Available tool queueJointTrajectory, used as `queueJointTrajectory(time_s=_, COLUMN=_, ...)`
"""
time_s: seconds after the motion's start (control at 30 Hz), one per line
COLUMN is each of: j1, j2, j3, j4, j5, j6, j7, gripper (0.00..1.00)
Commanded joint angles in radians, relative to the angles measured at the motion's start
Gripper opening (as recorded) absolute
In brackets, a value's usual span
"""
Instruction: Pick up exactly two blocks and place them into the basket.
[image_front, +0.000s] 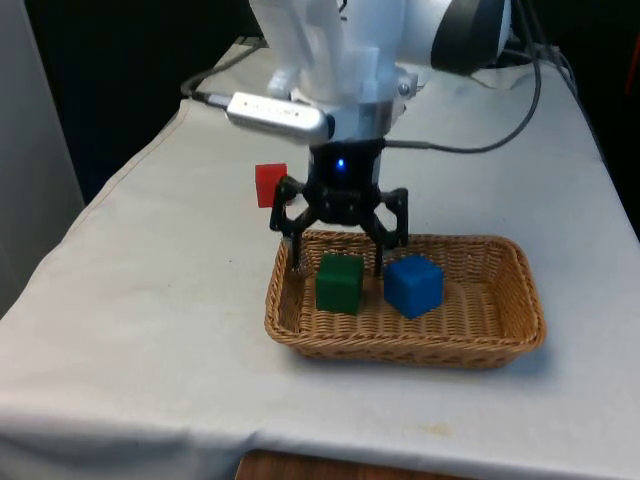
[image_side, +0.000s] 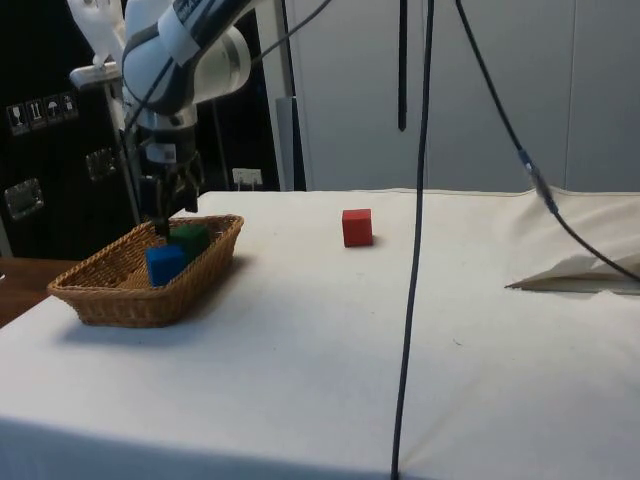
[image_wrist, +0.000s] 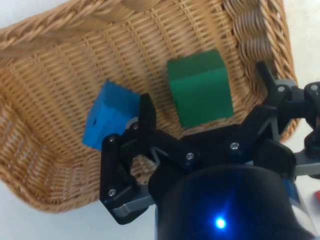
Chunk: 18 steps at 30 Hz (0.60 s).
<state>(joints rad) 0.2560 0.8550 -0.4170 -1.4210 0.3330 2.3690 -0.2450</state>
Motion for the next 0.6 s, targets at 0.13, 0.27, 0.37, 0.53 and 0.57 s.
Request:
queueJointTrajectory(time_s=0.13, j1=0.015, j2=-0.058, j3=-0.011, j4=-0.051, j5=-0.010, j6=-0.001, j7=0.013, gripper=1.00)
queueJointTrajectory(time_s=0.27, j1=0.023, j2=-0.095, j3=-0.017, j4=-0.082, j5=-0.013, j6=0.001, j7=0.016, gripper=1.00)
queueJointTrajectory(time_s=0.37, j1=0.020, j2=-0.108, j3=-0.012, j4=-0.091, j5=-0.008, j6=-0.002, j7=0.008, gripper=1.00)
queueJointTrajectory(time_s=0.53, j1=0.035, j2=-0.170, j3=-0.024, j4=-0.144, j5=-0.018, j6=0.006, j7=0.014, gripper=1.00)
queueJointTrajectory(time_s=0.57, j1=0.037, j2=-0.188, j3=-0.024, j4=-0.160, j5=-0.022, j6=0.008, j7=0.013, gripper=1.00)
